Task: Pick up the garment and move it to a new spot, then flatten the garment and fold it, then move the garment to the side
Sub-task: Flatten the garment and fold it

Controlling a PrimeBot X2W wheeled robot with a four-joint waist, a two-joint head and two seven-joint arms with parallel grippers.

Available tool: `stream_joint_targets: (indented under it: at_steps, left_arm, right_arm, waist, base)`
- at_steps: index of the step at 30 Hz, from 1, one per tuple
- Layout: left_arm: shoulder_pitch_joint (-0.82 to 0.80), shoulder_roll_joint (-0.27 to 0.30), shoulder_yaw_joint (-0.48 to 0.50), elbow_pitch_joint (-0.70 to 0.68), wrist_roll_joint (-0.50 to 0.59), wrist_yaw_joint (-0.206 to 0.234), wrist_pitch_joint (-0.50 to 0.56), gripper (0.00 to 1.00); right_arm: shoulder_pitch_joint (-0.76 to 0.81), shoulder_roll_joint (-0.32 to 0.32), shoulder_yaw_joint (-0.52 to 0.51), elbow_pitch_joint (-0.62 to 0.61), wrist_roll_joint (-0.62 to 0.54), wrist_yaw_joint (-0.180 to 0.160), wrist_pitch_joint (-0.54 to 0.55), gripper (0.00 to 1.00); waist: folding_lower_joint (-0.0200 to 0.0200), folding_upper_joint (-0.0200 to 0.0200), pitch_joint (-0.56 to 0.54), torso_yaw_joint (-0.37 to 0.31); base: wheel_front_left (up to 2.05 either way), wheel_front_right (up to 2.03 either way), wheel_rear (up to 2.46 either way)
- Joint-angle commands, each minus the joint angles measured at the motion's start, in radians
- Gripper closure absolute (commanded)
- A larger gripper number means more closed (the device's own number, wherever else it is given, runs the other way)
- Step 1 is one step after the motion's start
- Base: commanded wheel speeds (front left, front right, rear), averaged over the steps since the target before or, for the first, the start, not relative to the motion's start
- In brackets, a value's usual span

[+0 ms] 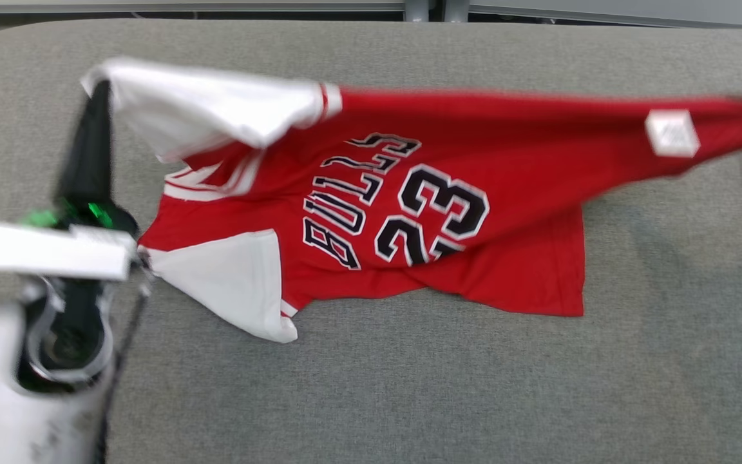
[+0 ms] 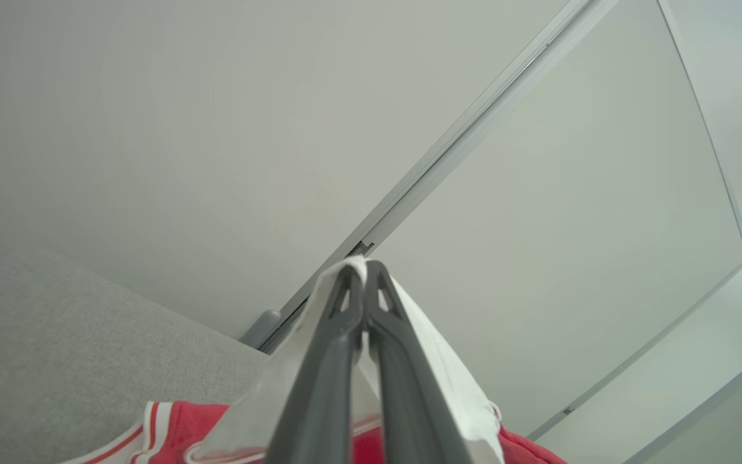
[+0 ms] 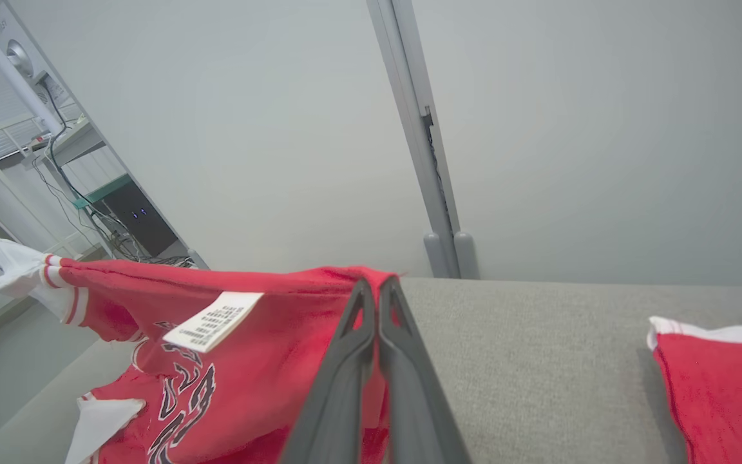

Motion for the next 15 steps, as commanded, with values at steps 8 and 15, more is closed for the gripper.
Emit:
stream_joint_targets:
  at_steps: [8, 15]
  left_arm:
    - [-0.555, 0.136, -0.006, -0.015, -0.041, 0.111, 0.27, 1.0]
    - [-1.026, 0.146, -0.076, 0.322, 0.095, 0.036, 0.201, 1.0]
  right_arm:
    - [-0.429, -0.026, -0.128, 0.048, -0.138, -0.001, 0.114, 1.0]
    - [-0.83, 0.137, -0.106, 0.305, -0.344, -0.001, 0.146, 1.0]
  waist:
    - [0.0, 0.0, 0.086, -0.052]
    - [0.0, 0.0, 0.182, -0.078]
  base:
    - [0.0, 0.0, 0.0]
    - [0.0, 0.0, 0.0]
